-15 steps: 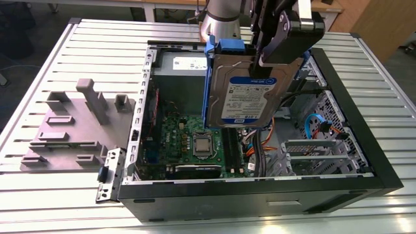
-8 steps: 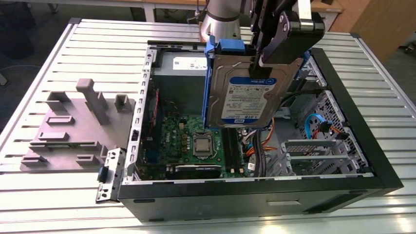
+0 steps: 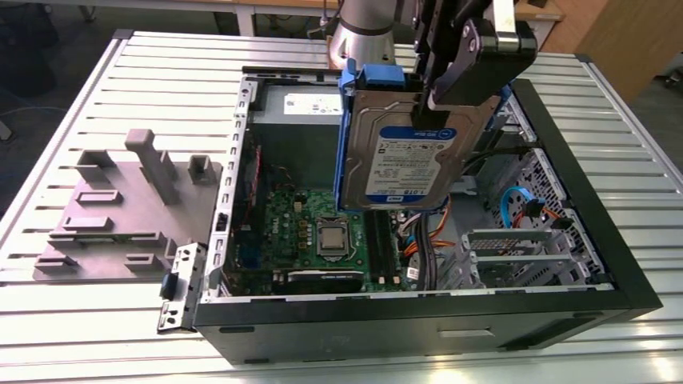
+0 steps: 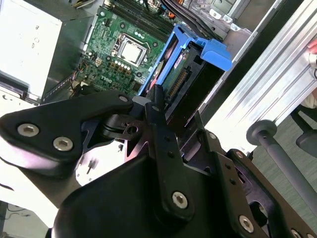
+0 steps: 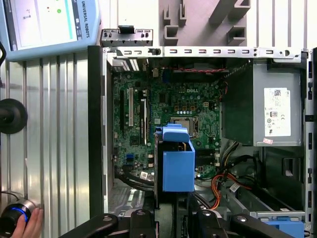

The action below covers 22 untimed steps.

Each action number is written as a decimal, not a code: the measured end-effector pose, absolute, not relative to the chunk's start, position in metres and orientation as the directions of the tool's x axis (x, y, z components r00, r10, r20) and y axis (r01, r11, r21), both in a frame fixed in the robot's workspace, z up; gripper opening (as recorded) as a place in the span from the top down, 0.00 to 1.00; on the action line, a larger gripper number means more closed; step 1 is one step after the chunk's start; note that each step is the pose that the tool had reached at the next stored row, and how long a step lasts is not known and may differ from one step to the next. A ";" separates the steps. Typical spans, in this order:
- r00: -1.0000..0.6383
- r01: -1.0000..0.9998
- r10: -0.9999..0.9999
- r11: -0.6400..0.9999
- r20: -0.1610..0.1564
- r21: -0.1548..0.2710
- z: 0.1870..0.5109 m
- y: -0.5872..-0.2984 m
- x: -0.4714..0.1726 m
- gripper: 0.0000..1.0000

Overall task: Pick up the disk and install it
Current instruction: 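Pick up the disk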

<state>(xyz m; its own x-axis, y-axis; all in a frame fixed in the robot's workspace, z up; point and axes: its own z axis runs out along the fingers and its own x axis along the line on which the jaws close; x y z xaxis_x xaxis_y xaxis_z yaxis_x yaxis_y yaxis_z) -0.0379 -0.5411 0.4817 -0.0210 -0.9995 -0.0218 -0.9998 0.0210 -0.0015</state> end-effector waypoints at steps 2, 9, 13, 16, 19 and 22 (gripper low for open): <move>-0.021 -1.000 -1.000 0.021 -0.022 -0.001 0.482 -0.541 -0.035 0.65; -0.021 -1.000 -1.000 0.021 -0.022 0.000 0.481 -0.541 -0.022 0.65; -0.021 -1.000 -1.000 0.021 -0.022 0.002 0.481 -0.541 -0.012 0.65; -0.021 -1.000 -1.000 0.021 -0.022 0.003 0.481 -0.541 -0.004 0.65; -0.021 -1.000 -1.000 0.021 -0.022 0.005 0.481 -0.541 0.003 0.65; -0.021 -1.000 -1.000 0.021 -0.021 0.006 0.480 -0.541 0.010 0.65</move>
<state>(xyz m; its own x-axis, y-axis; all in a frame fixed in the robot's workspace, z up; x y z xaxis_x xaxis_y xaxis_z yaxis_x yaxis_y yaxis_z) 0.0098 -0.5411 0.4803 -0.0212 -0.9995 -0.0213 -0.9998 0.0210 0.0062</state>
